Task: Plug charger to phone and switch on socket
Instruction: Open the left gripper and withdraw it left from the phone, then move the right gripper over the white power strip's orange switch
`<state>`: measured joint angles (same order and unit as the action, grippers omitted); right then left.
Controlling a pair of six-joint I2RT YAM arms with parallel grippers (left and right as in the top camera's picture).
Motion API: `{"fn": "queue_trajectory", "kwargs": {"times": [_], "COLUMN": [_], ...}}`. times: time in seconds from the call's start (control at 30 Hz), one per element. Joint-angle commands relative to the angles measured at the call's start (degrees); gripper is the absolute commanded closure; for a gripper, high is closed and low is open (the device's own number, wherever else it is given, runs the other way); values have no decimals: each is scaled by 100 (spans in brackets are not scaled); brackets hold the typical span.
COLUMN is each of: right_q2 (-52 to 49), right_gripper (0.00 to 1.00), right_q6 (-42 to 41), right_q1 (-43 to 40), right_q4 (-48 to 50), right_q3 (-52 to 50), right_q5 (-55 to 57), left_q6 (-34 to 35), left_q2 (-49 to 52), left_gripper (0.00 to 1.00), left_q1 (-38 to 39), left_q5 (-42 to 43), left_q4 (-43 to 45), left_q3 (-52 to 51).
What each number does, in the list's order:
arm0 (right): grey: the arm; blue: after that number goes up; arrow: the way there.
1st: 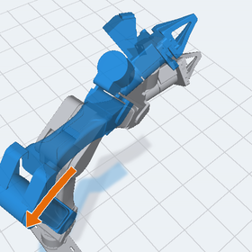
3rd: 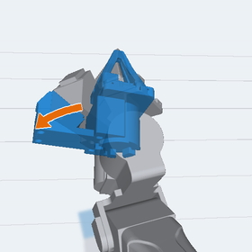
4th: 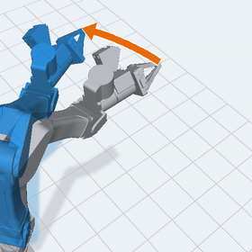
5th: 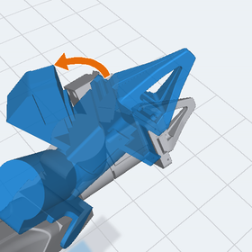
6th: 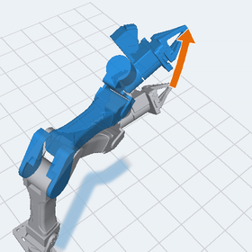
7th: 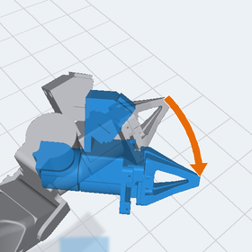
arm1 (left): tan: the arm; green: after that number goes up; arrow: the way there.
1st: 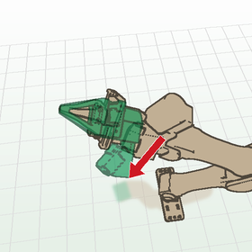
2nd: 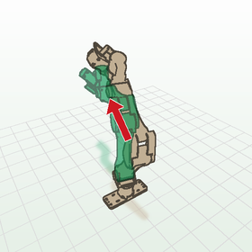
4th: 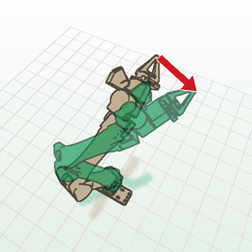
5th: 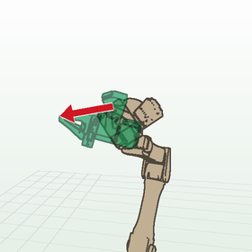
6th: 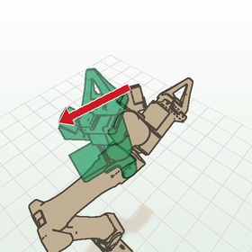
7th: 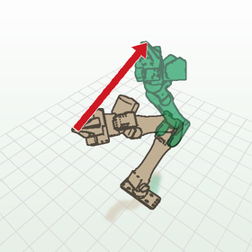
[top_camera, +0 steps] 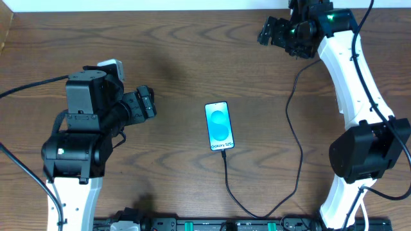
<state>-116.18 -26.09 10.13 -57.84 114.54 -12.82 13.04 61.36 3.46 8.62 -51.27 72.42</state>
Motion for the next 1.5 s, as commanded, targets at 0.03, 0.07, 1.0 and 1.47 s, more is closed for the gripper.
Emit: {"fn": "queue_trajectory", "kwargs": {"times": [0.03, 0.07, 1.0, 1.47], "right_q2": [111, 111, 109, 68], "right_gripper": [1, 1, 1, 1], "right_q6": [776, 914, 3141, 3604], "right_q1": [37, 22, -3488, -3668], "right_q4": [35, 57, -1567, -1346], "right_q3": [63, 63, 474, 87], "right_q5": [-92, -107, -2011, -1298], "left_q6": [-101, -101, -98, -101], "left_q2": [50, 63, 111, 111], "left_gripper": [12, 12, 11, 11], "left_q1": [-28, -28, -28, -28], "left_q5": [-76, -76, -76, -76], "left_q4": [-57, -59, -59, -59], "left_q3": [61, 61, 57, 57]}}
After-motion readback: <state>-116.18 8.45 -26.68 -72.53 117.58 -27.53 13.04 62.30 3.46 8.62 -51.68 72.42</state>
